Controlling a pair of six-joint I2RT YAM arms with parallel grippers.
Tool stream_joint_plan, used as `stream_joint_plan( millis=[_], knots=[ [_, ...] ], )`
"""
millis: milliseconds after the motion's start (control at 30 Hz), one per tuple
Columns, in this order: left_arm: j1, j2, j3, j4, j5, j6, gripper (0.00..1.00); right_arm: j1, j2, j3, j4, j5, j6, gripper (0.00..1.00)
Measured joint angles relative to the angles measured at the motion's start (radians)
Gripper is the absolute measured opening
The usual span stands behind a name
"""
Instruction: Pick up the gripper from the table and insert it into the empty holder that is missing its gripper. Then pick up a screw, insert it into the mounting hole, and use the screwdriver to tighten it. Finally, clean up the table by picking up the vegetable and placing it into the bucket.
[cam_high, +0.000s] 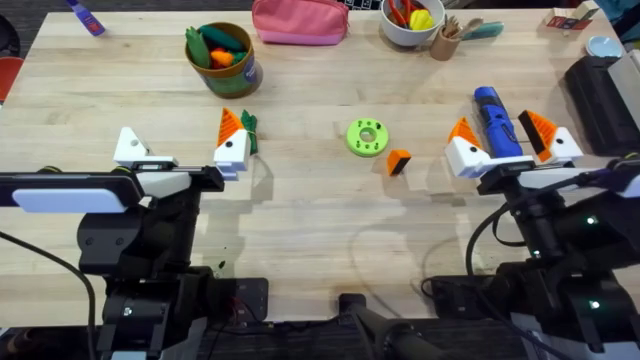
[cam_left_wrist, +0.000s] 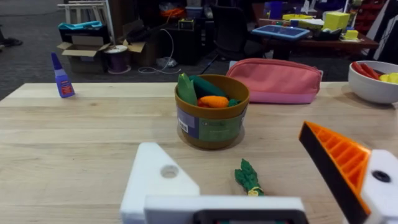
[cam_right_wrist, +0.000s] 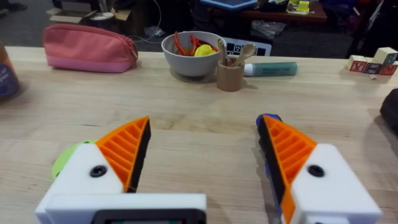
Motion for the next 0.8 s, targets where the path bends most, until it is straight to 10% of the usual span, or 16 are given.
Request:
stream_joint_plan(
  millis=[800],
  knots=[
    [0.0,0.0,0.074,-0.034,-0.005,0.0,0.985,0.0,0.0,0.054,0.104,-0.008,0.0,0.993]
  ],
)
